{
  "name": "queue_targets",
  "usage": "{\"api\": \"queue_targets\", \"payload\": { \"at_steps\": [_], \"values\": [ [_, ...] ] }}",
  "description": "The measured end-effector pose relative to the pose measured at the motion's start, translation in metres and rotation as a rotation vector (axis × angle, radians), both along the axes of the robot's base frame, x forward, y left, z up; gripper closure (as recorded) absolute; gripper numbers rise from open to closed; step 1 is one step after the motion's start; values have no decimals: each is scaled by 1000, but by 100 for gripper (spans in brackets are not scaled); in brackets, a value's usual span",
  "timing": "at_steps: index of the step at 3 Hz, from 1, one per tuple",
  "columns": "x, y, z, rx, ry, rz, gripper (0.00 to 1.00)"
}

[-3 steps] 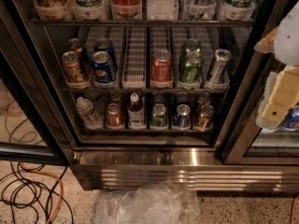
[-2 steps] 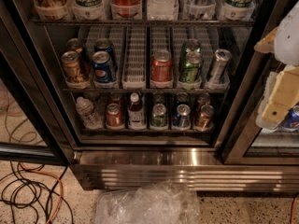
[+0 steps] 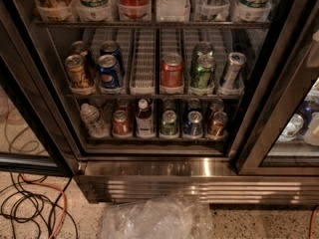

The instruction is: Pick orange can from top shelf of fridge

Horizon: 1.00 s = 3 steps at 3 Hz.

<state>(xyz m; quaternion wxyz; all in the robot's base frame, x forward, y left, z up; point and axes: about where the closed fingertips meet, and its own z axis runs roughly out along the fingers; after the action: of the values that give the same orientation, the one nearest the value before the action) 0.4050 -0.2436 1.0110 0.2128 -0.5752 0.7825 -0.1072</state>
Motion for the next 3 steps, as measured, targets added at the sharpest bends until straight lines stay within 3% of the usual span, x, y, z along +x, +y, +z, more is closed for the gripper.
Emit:
{"api": "queue_targets", "payload": {
  "at_steps": [1,2,3],
  "values": [
    [9,4,14,52,-92,-9,0],
    [9,4,15,50,-93,-9,0],
    [10,16,6,139,-91,-19,0]
  ]
}}
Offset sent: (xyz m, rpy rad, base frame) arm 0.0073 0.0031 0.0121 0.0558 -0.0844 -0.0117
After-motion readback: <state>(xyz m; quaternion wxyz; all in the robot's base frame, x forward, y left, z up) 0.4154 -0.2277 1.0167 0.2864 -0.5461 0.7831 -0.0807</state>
